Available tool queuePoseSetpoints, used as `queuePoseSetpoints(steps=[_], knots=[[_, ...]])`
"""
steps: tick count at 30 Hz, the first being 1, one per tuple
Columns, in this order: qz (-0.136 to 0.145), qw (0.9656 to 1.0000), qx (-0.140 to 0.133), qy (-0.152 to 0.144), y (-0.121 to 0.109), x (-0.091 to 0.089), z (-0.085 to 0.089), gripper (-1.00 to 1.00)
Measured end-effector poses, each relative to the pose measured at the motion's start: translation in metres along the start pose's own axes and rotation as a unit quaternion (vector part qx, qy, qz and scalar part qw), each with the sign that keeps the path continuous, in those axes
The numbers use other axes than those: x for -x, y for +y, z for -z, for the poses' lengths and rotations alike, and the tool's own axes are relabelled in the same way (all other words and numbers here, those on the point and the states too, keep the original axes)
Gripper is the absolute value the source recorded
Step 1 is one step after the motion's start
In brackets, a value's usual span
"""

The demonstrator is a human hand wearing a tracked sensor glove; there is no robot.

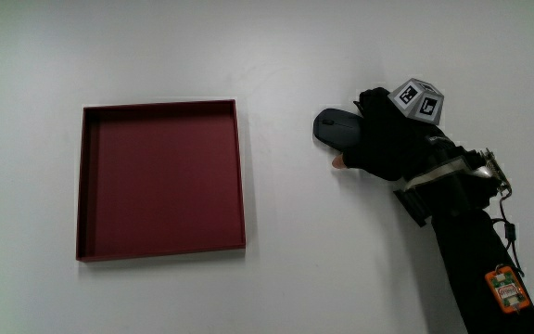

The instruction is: Pick mouse from desk

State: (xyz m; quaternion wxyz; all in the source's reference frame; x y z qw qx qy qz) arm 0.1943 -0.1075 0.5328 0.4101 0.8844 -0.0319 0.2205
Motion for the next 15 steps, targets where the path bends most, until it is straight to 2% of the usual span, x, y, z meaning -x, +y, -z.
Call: queuePoseSetpoints(steps=[9,10,11,12,15], knots=[[0.006,0.9993,-0.03,-0.023,-0.0015,0.0057,-0.0018,0.65],[-0.005,0.9993,-0.031,-0.017,-0.0031,0.008,-0.0023,0.71],[0.004,0.999,-0.038,-0.024,-0.0009,0.0059,-0.0015,0.76],[-0.003,0.9987,-0.044,-0.027,-0.003,0.0079,-0.0024,0.82],[-0.002,0.9988,-0.044,-0.02,-0.0011,0.0043,-0.0012,1.0]])
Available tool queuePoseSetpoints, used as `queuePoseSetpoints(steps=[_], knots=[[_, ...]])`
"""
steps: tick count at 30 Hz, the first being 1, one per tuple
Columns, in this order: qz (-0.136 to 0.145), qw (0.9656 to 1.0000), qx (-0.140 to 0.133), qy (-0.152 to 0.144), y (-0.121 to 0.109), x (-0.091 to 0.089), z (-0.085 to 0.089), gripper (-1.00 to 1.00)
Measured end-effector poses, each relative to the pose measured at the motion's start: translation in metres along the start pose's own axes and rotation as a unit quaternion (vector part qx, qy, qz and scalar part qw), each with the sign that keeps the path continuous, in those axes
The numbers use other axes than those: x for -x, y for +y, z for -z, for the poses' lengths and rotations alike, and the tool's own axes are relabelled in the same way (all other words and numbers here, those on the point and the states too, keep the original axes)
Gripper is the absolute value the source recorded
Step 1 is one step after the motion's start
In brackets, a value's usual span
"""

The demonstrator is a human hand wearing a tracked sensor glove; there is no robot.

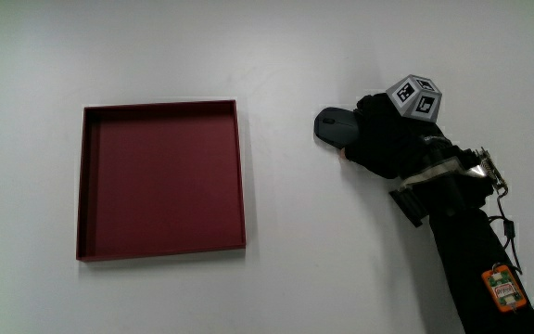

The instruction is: Pick mouse from desk

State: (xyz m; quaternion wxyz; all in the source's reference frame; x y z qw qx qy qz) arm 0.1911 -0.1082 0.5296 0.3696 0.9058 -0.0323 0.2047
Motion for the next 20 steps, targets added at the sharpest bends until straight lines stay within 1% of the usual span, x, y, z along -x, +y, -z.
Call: queuePoseSetpoints(steps=[1,2,4,5,6,7,8,10,11,12,13,14,17,20], knots=[[-0.005,1.0,0.001,-0.003,-0.001,0.001,0.0,1.0],[-0.005,1.0,-0.007,-0.005,-0.001,0.001,-0.001,1.0],[-0.012,0.9998,-0.012,-0.005,-0.004,0.004,-0.004,1.0],[-0.014,0.9998,-0.013,-0.004,-0.002,0.002,-0.004,1.0],[-0.014,0.9997,-0.018,-0.005,-0.002,0.003,-0.006,1.0],[-0.011,0.9998,-0.016,-0.006,-0.002,0.004,-0.008,1.0],[-0.024,0.9995,-0.019,-0.004,-0.006,0.009,-0.01,1.0],[-0.034,0.9992,-0.023,-0.004,-0.008,0.016,-0.014,1.0],[-0.044,0.9987,-0.025,-0.004,-0.011,0.022,-0.017,1.0],[-0.063,0.9978,-0.022,-0.002,-0.014,0.03,-0.019,1.0],[-0.041,0.9981,0.023,0.039,-0.011,0.032,-0.017,1.0],[-0.038,0.9979,0.028,0.043,-0.012,0.038,-0.018,1.0],[-0.072,0.9964,0.028,0.035,-0.014,0.058,-0.018,1.0],[-0.105,0.9937,0.028,0.027,-0.016,0.078,-0.018,1.0]])
